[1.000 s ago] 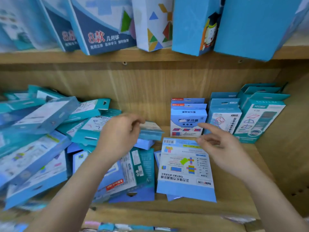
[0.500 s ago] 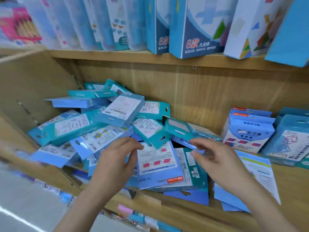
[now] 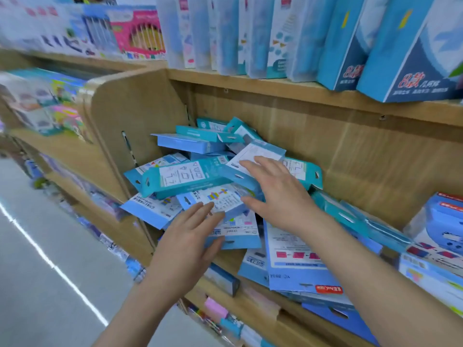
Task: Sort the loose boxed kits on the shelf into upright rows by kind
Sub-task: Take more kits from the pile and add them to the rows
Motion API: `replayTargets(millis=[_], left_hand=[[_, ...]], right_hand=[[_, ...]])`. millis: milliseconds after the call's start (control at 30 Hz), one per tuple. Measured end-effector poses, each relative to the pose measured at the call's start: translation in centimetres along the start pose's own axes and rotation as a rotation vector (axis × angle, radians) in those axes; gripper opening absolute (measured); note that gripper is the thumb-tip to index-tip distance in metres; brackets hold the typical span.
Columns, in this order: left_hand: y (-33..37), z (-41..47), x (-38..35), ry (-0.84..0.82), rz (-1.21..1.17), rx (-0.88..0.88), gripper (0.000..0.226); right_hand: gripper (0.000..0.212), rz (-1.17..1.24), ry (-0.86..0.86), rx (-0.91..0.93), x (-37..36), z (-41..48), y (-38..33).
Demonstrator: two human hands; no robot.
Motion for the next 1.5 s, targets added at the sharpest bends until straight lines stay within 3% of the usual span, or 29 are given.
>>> replayTargets(millis=[167, 300, 367, 467, 567, 667, 900, 1100, 1200, 1300, 1500], left_hand=[[-1.6, -0.8, -1.8, -0.079, -0.081, 0.079, 0.058], [-1.6, -0.8, -1.6, -0.043, -0.073, 0.049, 0.048], [-1.8, -0.8, -1.7, -0.037, -0.099, 0.04, 0.042], [-2.2, -0.8, -1.3, 0.01, -0.209, 0.091, 0.046], [-2.1, -1.2, 1.9, 0.287, -0.372, 0.187, 0.032], [-1.1, -1.2, 4.5, 0.461, -0.506, 0.226, 0.032], [4.0, 0.9, 2.0, 0.122, -0.696, 0.132, 0.052], [5.6, 0.7, 2.1, 0.155, -1.094, 0.199, 0.021], [6.0, 0.4, 1.7, 0.203, -1.177, 0.241, 0.024], [6.4, 0.1, 1.1, 0.219, -1.245, 0.294, 0.024], [8.3, 0.4, 0.8, 0.163, -1.267, 0.259, 0.028]], right_hand=[[0.049, 0.05, 0.087, -0.028, -1.4, 2.3, 0.6], [0.029, 0.337, 0.452, -0.064, 6.1, 0.3, 1.5], [0.022, 0.595, 0.514, -0.125, 9.5, -1.8, 2.7], [0.021, 1.164, 0.37, -0.345, 9.5, -4.1, 5.6], [0.018, 1.451, 0.135, -0.536, 6.1, -5.7, 6.4], [0.017, 1.444, 0.085, -0.605, 4.6, -7.0, 6.9], [0.017, 1.46, -0.01, -0.599, 3.5, -8.2, 6.6], [0.028, 1.493, -0.025, -0.588, 3.3, -9.1, 6.4], [0.044, 1.498, -0.04, -0.5, 3.6, -9.5, 5.8], [0.035, 1.404, -0.006, -0.429, 4.1, -10.0, 5.3], [0.036, 1.337, 0.161, -0.472, 5.5, -11.7, 6.6]])
Point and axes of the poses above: each hand's wrist, its own z-axis towards the middle knuckle, its own x-axis out of the back of the hand, y = z × x, the point moved 10 cm from there along z, towards the middle knuckle, and after that the axes turned 11 degrees about -x, right-handed, at the moved point
